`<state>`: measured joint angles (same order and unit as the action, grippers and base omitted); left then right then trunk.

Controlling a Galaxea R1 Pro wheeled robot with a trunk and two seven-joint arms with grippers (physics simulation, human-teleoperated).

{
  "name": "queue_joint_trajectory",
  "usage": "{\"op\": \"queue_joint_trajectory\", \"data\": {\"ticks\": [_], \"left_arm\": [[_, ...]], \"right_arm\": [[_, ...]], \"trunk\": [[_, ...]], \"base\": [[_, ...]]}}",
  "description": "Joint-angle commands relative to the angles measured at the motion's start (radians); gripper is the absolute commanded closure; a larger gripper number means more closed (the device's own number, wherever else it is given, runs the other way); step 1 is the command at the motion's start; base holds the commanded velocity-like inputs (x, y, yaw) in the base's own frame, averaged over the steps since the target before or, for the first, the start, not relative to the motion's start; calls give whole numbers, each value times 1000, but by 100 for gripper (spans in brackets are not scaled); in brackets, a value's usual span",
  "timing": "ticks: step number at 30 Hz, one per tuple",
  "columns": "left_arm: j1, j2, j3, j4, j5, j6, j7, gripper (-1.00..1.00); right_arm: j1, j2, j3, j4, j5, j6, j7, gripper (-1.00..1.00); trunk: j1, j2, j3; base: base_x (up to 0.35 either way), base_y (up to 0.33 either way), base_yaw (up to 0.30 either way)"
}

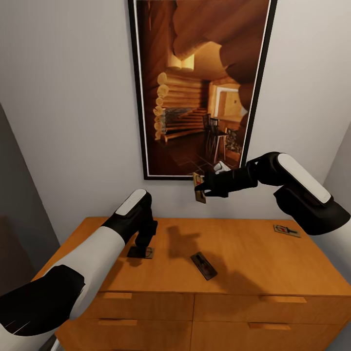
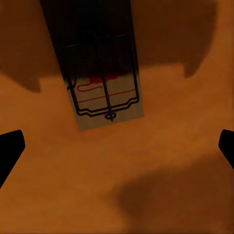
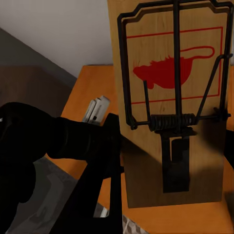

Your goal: Take the four mousetraps from the cabinet in the bathroom and place them on the bathroom floor. Make sure all four end up on the same floor surface, and ensure that at least two of them are either under or directly next to the same bathroom sink.

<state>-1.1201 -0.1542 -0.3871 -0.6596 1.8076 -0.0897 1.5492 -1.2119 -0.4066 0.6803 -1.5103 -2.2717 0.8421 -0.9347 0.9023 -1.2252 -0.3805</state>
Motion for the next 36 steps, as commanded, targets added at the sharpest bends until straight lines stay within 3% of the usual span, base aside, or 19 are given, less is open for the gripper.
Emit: {"op": "queue_joint_trajectory", "data": {"ticks": [1,7,36], "left_arm": [[-1,1,-5,0,5,-9,1,-100],[-1,1,-5,0,2,-10,2,-100],[-1,4,-3,0,2,-10,2,-100]], "right_arm": [[-1,-1,1,-1,-10,-2,-10,100],[-1,-1,0,0,-9,-2,-10,100],[-1,-11,2,4,-14,3,-1,100]], "trunk": [[0,-1,-1],[0,-1,-1],[111,-204,-92]], "base": [[6,-7,0],[2,-2,0],[0,0,0]]}}
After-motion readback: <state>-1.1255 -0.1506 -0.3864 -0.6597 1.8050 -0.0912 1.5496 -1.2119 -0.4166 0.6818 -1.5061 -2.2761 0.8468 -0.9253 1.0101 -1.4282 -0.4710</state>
